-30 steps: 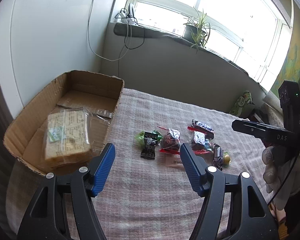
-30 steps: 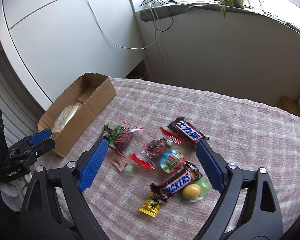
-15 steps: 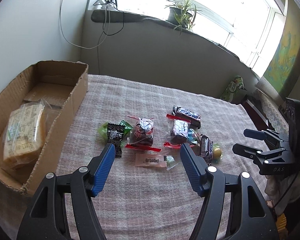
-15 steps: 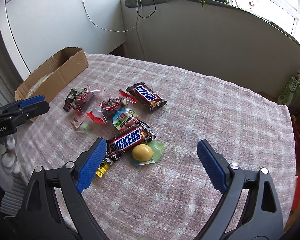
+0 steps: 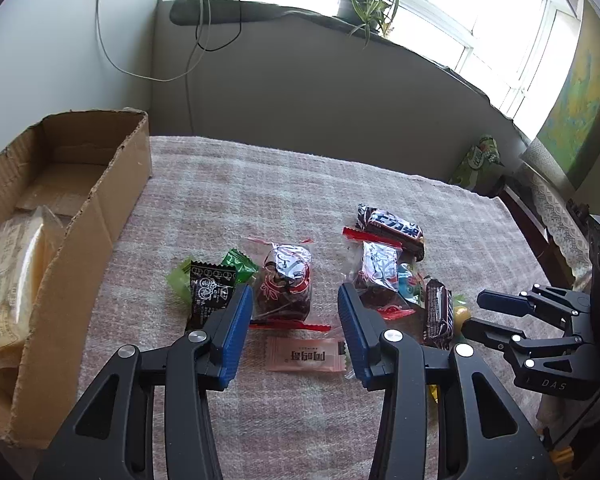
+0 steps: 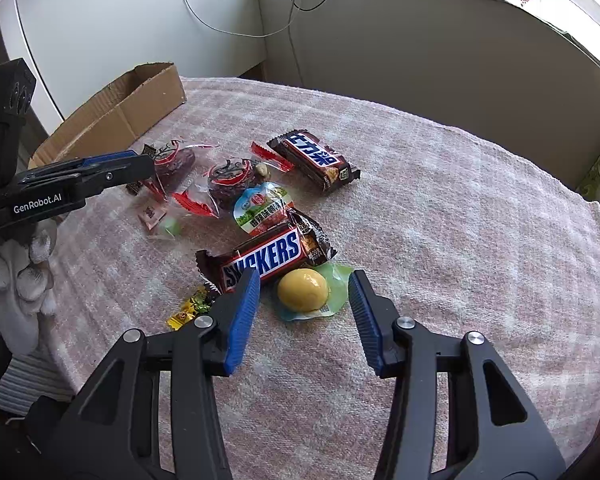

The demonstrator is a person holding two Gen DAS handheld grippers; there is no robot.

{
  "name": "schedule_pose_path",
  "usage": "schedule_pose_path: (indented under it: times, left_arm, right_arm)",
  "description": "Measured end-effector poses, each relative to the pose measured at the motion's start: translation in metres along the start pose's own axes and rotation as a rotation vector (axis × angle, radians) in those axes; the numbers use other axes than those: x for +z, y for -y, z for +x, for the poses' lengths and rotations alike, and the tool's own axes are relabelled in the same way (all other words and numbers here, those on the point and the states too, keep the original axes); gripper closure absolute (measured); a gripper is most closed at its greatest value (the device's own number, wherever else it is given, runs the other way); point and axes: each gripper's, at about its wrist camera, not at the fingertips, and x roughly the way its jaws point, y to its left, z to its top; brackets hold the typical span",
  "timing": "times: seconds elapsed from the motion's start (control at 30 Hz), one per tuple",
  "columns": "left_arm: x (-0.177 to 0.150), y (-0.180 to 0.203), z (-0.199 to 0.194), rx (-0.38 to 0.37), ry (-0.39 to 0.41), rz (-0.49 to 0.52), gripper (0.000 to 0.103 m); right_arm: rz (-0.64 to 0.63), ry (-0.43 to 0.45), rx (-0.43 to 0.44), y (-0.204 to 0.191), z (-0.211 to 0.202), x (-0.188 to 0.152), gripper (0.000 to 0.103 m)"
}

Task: Organize snacks
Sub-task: 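Move the left gripper to the red-wrapped candy bag and close on it, then carry the candy bag to the box while the right gripper carries the yellow ball candy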

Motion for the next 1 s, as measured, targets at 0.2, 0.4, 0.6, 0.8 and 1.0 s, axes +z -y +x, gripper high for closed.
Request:
schedule_pose_path:
  times: [0.2,0.4,0.6,0.8,1.0]
  left_arm:
    - [0.004,0.002,0.011,0.009,-0.022,0.018,0.06]
    - [0.004,0.003,0.022,0.026,-0.044,0.022,0.065]
    - [0.003,-0.002,0.029,0.023,-0.062,0.007,0.071]
    - [0.002,0.0,0.025,0.026,-0.046,0.01,0.072]
    - [0.003,0.0,0.013,0.014,-0.018,0.006,0.072]
  right_arm:
    - [-0.014,-0.028,0.001,-0.002,0.011,-0.003,0.064]
    - [-0.02,-0.039,-0.007,-0.003,0.014,-0.007,0.068]
    - [-0.041,-0.039,-0.009,-0.007,0.014,-0.006,0.073]
    - [-0.011,-0.026,0.01,-0.003,0.009,-0.008,0.074]
    - [-0.007,-0.014,0.005,-0.001,0.002,-0.009,0.074]
